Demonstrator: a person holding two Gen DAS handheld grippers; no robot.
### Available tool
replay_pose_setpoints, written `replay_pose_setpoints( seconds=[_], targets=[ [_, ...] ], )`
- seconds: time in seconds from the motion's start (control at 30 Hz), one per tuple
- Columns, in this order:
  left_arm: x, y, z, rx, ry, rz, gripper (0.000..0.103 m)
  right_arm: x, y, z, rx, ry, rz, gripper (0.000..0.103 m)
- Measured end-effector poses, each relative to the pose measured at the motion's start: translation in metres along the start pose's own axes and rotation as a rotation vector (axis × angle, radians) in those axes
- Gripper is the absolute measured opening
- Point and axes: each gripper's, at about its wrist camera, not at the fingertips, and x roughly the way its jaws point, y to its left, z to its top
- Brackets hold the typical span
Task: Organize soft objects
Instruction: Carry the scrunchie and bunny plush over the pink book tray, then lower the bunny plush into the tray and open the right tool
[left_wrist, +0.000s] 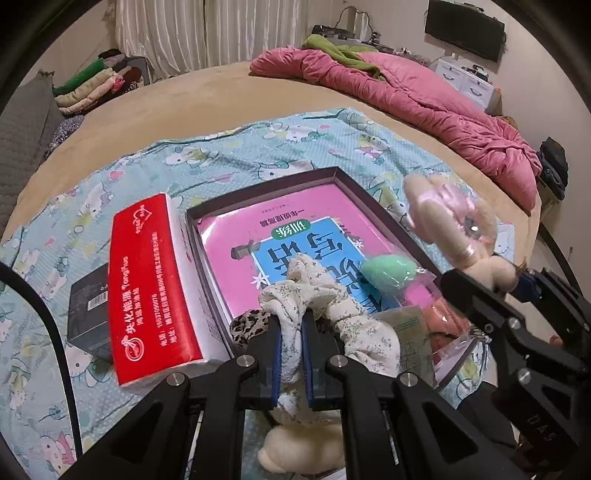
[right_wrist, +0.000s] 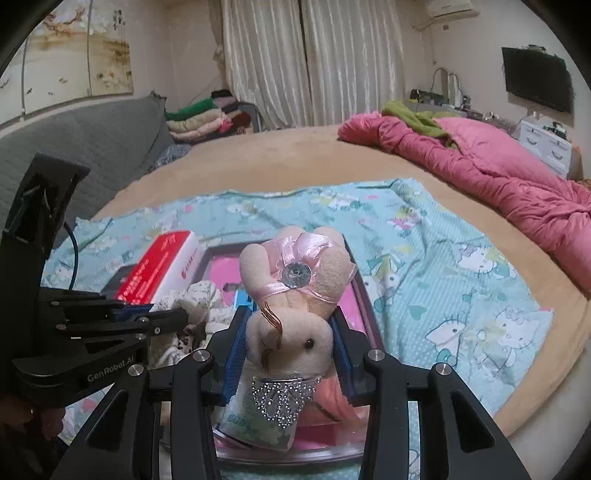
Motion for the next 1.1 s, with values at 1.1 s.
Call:
replay_pose_setpoints(
  seconds=[1.1],
  targets=[
    [0.019,0.003,0.000,-0.018,0.030,-0.015,0.010,0.036,-0.004,-0.017,0.000,0.109,0.019,0.045]
  ],
)
